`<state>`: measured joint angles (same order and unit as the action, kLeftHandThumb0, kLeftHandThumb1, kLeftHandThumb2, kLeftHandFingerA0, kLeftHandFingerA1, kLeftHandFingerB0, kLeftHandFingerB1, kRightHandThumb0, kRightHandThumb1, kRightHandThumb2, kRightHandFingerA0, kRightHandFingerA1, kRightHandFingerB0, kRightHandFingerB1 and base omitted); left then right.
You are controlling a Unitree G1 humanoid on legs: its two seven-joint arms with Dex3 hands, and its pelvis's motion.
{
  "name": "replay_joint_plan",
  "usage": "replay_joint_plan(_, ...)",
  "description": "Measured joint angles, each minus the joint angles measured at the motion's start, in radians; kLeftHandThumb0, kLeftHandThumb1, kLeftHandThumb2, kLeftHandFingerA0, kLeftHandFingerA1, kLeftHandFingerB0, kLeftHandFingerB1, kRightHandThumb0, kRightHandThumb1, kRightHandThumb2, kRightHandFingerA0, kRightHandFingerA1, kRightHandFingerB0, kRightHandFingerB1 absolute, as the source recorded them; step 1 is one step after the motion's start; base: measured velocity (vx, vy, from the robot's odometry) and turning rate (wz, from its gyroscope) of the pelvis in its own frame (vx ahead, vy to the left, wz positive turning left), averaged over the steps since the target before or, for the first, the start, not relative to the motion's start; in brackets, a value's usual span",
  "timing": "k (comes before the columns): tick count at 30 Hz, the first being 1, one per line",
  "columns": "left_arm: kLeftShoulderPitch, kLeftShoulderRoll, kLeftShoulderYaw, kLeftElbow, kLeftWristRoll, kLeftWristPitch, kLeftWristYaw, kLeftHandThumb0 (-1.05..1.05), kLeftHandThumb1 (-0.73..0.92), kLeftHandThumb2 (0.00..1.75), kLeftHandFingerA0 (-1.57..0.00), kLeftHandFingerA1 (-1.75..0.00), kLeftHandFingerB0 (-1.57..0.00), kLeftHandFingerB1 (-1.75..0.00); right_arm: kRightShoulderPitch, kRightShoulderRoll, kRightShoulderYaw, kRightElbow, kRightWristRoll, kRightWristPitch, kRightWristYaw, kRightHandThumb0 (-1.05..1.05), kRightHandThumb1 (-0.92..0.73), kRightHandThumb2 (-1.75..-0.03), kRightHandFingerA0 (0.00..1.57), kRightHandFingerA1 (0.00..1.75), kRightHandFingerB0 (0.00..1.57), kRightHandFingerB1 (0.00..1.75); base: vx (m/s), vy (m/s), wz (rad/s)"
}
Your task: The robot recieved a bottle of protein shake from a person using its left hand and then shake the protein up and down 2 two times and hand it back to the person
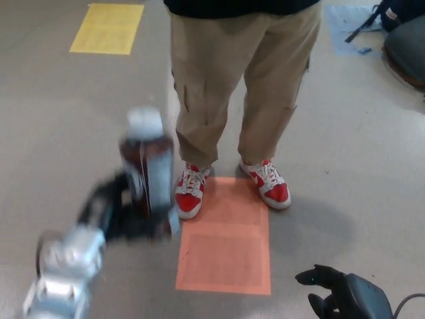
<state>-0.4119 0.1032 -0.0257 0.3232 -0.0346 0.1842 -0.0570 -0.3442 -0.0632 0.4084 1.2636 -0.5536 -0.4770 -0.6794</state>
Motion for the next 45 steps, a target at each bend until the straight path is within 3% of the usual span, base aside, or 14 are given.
replay_joint_plan(4, -0.159, -0.002, 0.066, -0.115, -0.032, 0.031, 0.001, -0.14, 0.85, 0.64, -1.03, -1.0, -0.7, -0.95, -0.004, 0.0, -0.004, 0.0, 0.003, -0.001, 0.003, -0.22, -0.76, -0.62, 0.93, 0.51, 0.78, 0.44, 0.0, 0.0, 0.0)
replay_joint_plan(5, -0.178, -0.009, 0.073, -0.15, -0.038, 0.037, 0.001, -0.21, 0.86, 0.65, -1.09, -0.87, -0.68, -0.93, -0.004, 0.0, -0.005, 0.0, 0.004, -0.001, 0.005, -0.22, -0.73, -0.64, 0.93, 0.48, 0.78, 0.44, 0.0, 0.0, 0.0)
replay_joint_plan(16, 0.108, -0.037, -0.086, -0.013, 0.014, 0.027, -0.012, -0.18, 0.87, 0.65, -1.08, -0.88, -0.66, -0.96, -0.012, -0.001, -0.006, -0.001, 0.004, -0.001, 0.007, -0.23, -0.76, -0.63, 0.94, 0.54, 0.79, 0.45, 0.0, 0.0, 0.02)
replay_joint_plan(20, -0.03, -0.028, -0.019, -0.084, 0.005, 0.032, -0.013, -0.15, 0.85, 0.65, -1.04, -1.0, -0.73, -0.96, -0.018, -0.001, -0.007, -0.001, 0.005, -0.004, 0.009, -0.22, -0.74, -0.64, 0.93, 0.48, 0.78, 0.44, 0.0, 0.0, 0.0)
replay_joint_plan(21, -0.077, -0.028, 0.0, -0.103, -0.003, 0.039, -0.012, -0.16, 0.84, 0.64, -1.08, -0.94, -0.73, -0.99, -0.018, -0.001, -0.009, -0.001, 0.006, -0.004, 0.01, -0.24, -0.75, -0.64, 0.92, 0.48, 0.78, 0.44, 0.0, 0.0, 0.0)
replay_joint_plan(25, -0.207, -0.03, 0.044, -0.142, -0.027, 0.069, -0.013, -0.13, 0.86, 0.64, -1.03, -0.98, -0.75, -0.93, -0.018, -0.001, -0.014, 0.001, 0.007, -0.001, 0.016, -0.24, -0.76, -0.63, 0.94, 0.52, 0.79, 0.44, 0.0, 0.0, 0.0)
replay_joint_plan(43, -0.279, -0.049, 0.045, -0.017, -0.029, 0.135, -0.027, -0.14, 0.85, 0.67, -1.05, -0.94, -0.74, -0.97, -0.004, -0.003, -0.019, 0.0, 0.007, -0.004, 0.022, -0.24, -0.76, -0.62, 0.92, 0.51, 0.79, 0.44, 0.0, 0.0, 0.0)
replay_joint_plan(45, -0.274, -0.061, 0.045, -0.013, -0.029, 0.14, -0.027, -0.17, 0.87, 0.65, -1.04, -0.96, -0.72, -0.98, 0.008, -0.003, -0.017, 0.001, 0.007, -0.004, 0.022, -0.21, -0.75, -0.64, 0.96, 0.58, 0.79, 0.44, 0.0, 0.0, 0.0)
